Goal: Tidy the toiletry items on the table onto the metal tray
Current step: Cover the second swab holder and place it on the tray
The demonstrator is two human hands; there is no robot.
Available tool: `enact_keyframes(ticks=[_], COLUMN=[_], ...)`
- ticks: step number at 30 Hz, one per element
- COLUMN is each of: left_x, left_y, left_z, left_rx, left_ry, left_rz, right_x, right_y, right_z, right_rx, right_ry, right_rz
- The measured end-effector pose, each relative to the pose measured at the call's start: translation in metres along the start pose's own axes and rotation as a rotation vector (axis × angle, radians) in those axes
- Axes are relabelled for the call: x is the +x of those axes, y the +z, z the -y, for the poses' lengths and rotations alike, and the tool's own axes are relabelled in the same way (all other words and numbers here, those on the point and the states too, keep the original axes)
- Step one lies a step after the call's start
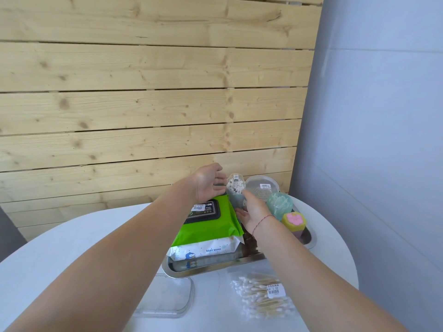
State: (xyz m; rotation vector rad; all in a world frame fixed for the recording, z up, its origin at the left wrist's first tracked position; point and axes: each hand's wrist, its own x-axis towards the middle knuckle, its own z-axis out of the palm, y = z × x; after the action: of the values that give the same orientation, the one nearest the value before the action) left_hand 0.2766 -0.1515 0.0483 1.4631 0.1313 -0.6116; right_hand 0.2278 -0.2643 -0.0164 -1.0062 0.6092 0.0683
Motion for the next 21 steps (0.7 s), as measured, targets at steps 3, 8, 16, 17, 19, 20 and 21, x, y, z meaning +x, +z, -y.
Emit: enact_keyframes(ticks=[3, 8, 16, 17, 19, 20, 21], left_x=[0.002, 0.005, 0.008, 0.008, 0.001, -0.004, -0.011], left_y=[0.002, 0.002, 0.007, 0.008, 0.012, 0.013, 0.011], left_z=[-0.001, -0.001, 0.0, 0.0, -0.004, -0.006, -0.006], left_rx=[0.018, 0.039, 0.345, 0.359, 0.355, 0.329, 0.29], left_ry=[-0.02, -0.024, 0.071, 0.072, 0.076, 0.081, 0.084], left_rz=[0.017, 0.018, 0.001, -0.002, -0.011, -0.014, -0.026], right_x=[0.0, -0.001, -0.007, -0.009, -0.013, -0.019, -0.027], right_y=[0.001, 0.001, -0.002, -0.002, -0.001, -0.001, -0.002], right_z=[0.001, 0.001, 0.012, 0.012, 0.014, 0.015, 0.014], right_rx=[0.028, 0.074, -0.002, -0.009, -0.013, -0.01, -0.027], right_ry=[-0.001, -0.001, 0.013, 0.009, 0.004, 0.002, -0.009], right_rz=[0.009, -0.007, -0.017, -0.017, -0.007, 0.001, 0.002])
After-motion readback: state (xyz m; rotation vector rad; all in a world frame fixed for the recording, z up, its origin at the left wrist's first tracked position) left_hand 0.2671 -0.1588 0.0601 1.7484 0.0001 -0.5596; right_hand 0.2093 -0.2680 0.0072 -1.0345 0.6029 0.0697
